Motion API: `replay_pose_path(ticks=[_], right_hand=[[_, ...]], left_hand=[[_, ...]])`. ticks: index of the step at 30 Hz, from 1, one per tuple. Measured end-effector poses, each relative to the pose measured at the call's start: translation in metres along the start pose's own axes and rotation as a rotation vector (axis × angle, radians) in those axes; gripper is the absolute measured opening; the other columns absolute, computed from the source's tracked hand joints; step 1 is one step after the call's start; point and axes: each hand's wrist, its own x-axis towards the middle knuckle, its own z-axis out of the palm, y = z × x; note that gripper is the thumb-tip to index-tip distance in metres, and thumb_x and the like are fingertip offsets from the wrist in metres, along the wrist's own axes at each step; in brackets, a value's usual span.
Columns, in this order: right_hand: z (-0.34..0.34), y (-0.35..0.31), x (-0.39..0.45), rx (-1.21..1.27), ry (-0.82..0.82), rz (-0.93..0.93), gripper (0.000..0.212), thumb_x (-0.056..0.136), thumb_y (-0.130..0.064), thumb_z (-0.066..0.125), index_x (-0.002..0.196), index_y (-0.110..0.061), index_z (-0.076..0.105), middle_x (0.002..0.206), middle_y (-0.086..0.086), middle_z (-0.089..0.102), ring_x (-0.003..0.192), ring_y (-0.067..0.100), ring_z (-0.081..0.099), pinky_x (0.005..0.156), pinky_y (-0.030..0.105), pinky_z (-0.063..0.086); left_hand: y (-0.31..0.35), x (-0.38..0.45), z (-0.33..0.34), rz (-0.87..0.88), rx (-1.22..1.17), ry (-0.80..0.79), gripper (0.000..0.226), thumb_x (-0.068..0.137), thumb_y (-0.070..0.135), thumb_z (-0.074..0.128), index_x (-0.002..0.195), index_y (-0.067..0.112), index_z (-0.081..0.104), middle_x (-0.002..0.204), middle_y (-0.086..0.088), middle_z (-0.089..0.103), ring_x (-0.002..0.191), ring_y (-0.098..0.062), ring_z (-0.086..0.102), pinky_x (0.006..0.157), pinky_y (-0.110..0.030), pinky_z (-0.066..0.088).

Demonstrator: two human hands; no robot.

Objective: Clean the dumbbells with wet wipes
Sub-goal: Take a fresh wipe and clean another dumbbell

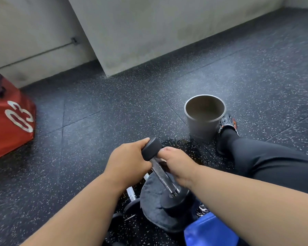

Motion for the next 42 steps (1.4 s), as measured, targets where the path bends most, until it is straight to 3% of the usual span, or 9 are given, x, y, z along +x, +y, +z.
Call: replay_pose_path(ticks=[4, 10, 19, 23, 30, 33, 37, 40, 42], right_hand=[[-0.006, -0.005, -0.005, 0.159, -0.128, 0.138, 0.011, 0.073, -0.031, 0.059, 0.076, -0.020, 0.059, 0.076, 0.006, 0.055, 0.062, 0.015, 0.049, 0.059, 0.032, 0.036], [-0.016, 0.004, -0.004, 0.025, -0.045, 0.025, 0.022, 0.093, 0.011, 0.064, 0.095, -0.010, 0.069, 0.075, 0.004, 0.070, 0.066, 0.016, 0.064, 0.059, 0.026, 0.054], [-0.013, 0.005, -0.004, -0.269, -0.138, -0.069, 0.022, 0.072, -0.024, 0.074, 0.092, -0.015, 0.077, 0.081, 0.002, 0.069, 0.078, 0.013, 0.059, 0.076, 0.033, 0.045], [-0.015, 0.000, 0.004, -0.350, -0.206, -0.094, 0.013, 0.082, -0.017, 0.074, 0.094, -0.017, 0.079, 0.085, -0.003, 0.074, 0.084, 0.010, 0.063, 0.083, 0.032, 0.051], [-0.008, 0.005, 0.012, -0.527, -0.231, -0.175, 0.007, 0.088, -0.016, 0.076, 0.083, -0.019, 0.071, 0.071, -0.014, 0.065, 0.068, -0.001, 0.055, 0.071, 0.023, 0.049], [0.003, 0.009, 0.012, -0.630, -0.142, -0.232, 0.013, 0.075, -0.032, 0.069, 0.080, -0.020, 0.066, 0.073, -0.005, 0.064, 0.068, 0.011, 0.054, 0.066, 0.034, 0.047], [0.003, 0.013, 0.025, -0.669, -0.141, -0.168, 0.028, 0.088, -0.022, 0.076, 0.115, -0.014, 0.073, 0.111, 0.009, 0.077, 0.097, 0.026, 0.071, 0.091, 0.044, 0.060], [0.001, 0.010, 0.035, -0.677, -0.193, -0.178, 0.023, 0.090, -0.021, 0.073, 0.112, -0.013, 0.071, 0.107, 0.015, 0.076, 0.089, 0.026, 0.067, 0.087, 0.049, 0.058], [0.002, 0.007, 0.038, -0.708, -0.255, -0.204, 0.013, 0.090, -0.020, 0.068, 0.099, -0.011, 0.068, 0.095, 0.022, 0.071, 0.079, 0.025, 0.058, 0.079, 0.052, 0.054]], left_hand=[[-0.004, -0.002, -0.002, -0.011, -0.007, 0.005, 0.031, 0.075, 0.036, 0.066, 0.105, 0.037, 0.061, 0.075, 0.010, 0.068, 0.073, -0.015, 0.063, 0.068, -0.036, 0.057], [0.007, -0.005, -0.001, 0.054, 0.017, -0.009, 0.044, 0.075, 0.039, 0.066, 0.118, 0.043, 0.061, 0.082, 0.012, 0.071, 0.079, -0.018, 0.064, 0.072, -0.037, 0.057], [0.013, -0.002, -0.011, 0.116, 0.053, -0.064, 0.058, 0.073, 0.041, 0.064, 0.131, 0.039, 0.059, 0.100, 0.011, 0.077, 0.094, -0.019, 0.070, 0.081, -0.036, 0.058], [0.011, 0.005, -0.024, 0.098, -0.014, -0.223, 0.057, 0.070, 0.051, 0.063, 0.127, 0.053, 0.059, 0.091, 0.019, 0.073, 0.083, -0.005, 0.066, 0.073, -0.028, 0.053], [-0.013, 0.035, -0.011, -0.132, -0.531, -0.405, 0.108, 0.061, 0.085, 0.065, 0.158, 0.040, 0.049, 0.147, 0.019, 0.060, 0.130, 0.001, 0.059, 0.115, -0.027, 0.042], [-0.007, 0.040, 0.001, -0.163, -0.665, -0.414, 0.095, 0.064, 0.077, 0.070, 0.151, 0.042, 0.052, 0.132, 0.025, 0.066, 0.115, 0.009, 0.063, 0.094, -0.016, 0.046], [-0.009, 0.050, 0.010, -0.234, -0.741, -0.393, 0.095, 0.061, 0.079, 0.073, 0.146, 0.040, 0.059, 0.130, 0.020, 0.070, 0.117, 0.000, 0.068, 0.106, -0.029, 0.051], [-0.006, 0.054, 0.012, -0.237, -0.801, -0.397, 0.025, 0.091, 0.056, 0.073, 0.104, 0.035, 0.076, 0.098, 0.022, 0.078, 0.094, -0.004, 0.069, 0.085, -0.016, 0.053], [-0.004, 0.058, 0.013, -0.202, -0.819, -0.407, 0.021, 0.092, 0.049, 0.071, 0.079, 0.035, 0.079, 0.088, 0.010, 0.076, 0.090, -0.018, 0.066, 0.074, -0.023, 0.051]])
